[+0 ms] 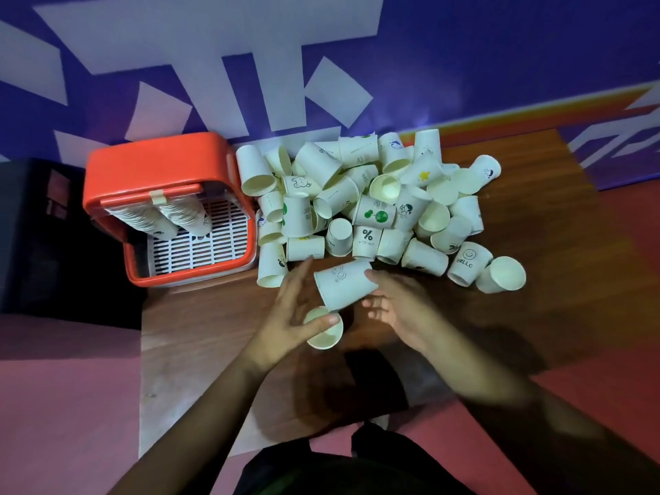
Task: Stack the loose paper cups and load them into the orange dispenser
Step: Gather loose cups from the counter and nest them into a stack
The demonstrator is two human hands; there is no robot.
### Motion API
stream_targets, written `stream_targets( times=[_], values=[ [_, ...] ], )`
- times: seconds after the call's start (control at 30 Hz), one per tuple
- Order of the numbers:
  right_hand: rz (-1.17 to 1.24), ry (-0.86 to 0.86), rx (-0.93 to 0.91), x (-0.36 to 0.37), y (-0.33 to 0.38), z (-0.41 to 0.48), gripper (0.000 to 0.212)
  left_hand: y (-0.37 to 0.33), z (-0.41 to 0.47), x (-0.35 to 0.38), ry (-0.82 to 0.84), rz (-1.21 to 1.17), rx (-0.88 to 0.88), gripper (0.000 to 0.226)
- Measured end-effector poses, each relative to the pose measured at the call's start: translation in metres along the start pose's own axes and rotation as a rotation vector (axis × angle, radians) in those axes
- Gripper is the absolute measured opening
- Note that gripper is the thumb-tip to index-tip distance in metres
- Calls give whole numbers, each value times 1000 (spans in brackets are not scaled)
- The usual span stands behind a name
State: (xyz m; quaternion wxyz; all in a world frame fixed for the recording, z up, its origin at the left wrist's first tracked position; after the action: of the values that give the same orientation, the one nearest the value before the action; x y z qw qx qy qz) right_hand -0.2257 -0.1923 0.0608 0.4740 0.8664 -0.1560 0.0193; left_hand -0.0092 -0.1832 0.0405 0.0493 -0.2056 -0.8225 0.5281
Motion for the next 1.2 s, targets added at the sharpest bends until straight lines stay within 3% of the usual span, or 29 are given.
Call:
stream_targets(
  times=[0.13,0.27,0.33,0.43,0.63,0.8,0.93,1.07,1.2],
  values=[
    [146,45,205,14,-25,-18,33,-9,-8,5,-6,-46,12,69],
    [77,36,176,13,-32,-19,39,-6,-22,-8,-108,-106,15,62],
    [-27,-40,123,2,-33,-16,38,-2,-26,-15,-118,80,75,58],
    [-184,-120,33,-20,-32,-8,28,10,-26,-15,-110,380,117,71],
    [-532,-241,-177,-61,-22,17,31,44,-6,11,-60,727,136,79],
    [-977,-268,-345,-95,-16,41,36,62,4,33,43,715,14,79],
    [-1255,-211,-452,-103,7,70,56,59,17,48,-56,621,31,84],
    [-1448,-68,-459,-102,15,100,63,51,34,62,-103,584,20,75],
    [-1637,-39,-413,-102,4,117,58,50,46,69,-142,599,27,81]
  ],
)
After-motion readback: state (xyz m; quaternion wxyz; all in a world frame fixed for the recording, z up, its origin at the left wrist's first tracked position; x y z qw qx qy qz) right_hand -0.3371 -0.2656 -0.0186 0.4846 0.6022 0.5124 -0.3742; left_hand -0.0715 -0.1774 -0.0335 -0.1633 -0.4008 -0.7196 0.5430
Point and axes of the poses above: each hand's wrist, its own z-axis towards the middle knuckle, its own x-axis out of the palm, y = z × x, the point moved 1 cm from there along z, towards the middle knuckle, and after that the axes turned 12 degrees about -x, right-handed, at the moved point
